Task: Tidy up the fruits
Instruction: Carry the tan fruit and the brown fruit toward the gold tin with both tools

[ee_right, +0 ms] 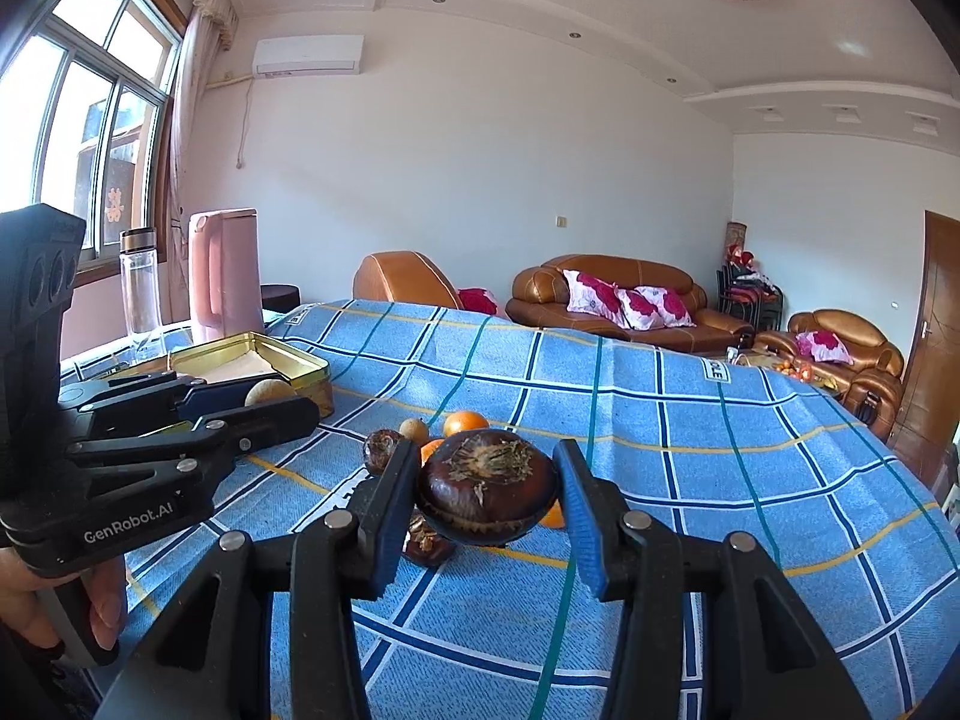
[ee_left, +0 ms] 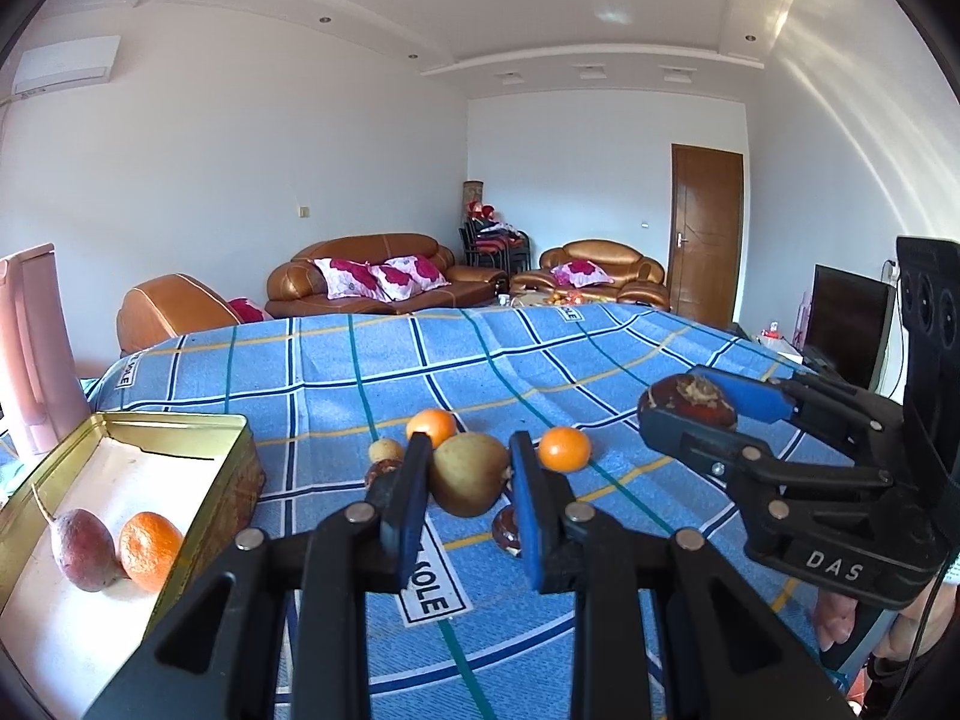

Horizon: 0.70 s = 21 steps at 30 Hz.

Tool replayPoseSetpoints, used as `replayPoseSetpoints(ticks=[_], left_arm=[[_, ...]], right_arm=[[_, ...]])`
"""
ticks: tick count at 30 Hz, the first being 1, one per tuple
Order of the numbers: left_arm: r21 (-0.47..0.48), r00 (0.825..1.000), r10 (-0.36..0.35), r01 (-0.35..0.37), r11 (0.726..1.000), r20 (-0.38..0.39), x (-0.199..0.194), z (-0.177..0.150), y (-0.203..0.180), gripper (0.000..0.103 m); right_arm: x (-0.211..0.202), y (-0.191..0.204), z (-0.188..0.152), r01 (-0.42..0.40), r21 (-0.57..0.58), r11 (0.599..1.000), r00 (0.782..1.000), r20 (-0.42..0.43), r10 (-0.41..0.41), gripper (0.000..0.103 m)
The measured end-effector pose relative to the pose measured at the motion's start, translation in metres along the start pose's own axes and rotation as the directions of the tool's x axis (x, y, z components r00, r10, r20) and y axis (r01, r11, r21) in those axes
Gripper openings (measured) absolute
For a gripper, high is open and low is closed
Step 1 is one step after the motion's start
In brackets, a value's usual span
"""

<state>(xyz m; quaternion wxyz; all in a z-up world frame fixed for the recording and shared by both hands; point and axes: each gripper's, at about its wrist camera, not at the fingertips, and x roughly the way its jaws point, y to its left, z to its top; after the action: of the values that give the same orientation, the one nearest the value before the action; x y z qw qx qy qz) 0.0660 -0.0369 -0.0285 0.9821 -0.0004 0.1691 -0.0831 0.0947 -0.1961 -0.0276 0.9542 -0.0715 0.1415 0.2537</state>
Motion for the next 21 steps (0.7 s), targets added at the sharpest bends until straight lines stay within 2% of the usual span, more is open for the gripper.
replayPoseSetpoints(ticks=[7,21], left_arm=[[-0.004,1.0,0.011,-0.011,1.0,0.013,-0.005,0.001,0.003,0.028],[-0.056,0.997,0.073,-0.072,0.996,0.014,-0.018,-0.001,0.033,0.028]], right_arm=[[-0.002,0.009,0.001,0.006,-0.028,1.0,1.0,0.017,-0.005,0.048],[0.008,0.046,0.011,-0.063,-0.078,0.995,0.998,0.009,0.064,0.048]])
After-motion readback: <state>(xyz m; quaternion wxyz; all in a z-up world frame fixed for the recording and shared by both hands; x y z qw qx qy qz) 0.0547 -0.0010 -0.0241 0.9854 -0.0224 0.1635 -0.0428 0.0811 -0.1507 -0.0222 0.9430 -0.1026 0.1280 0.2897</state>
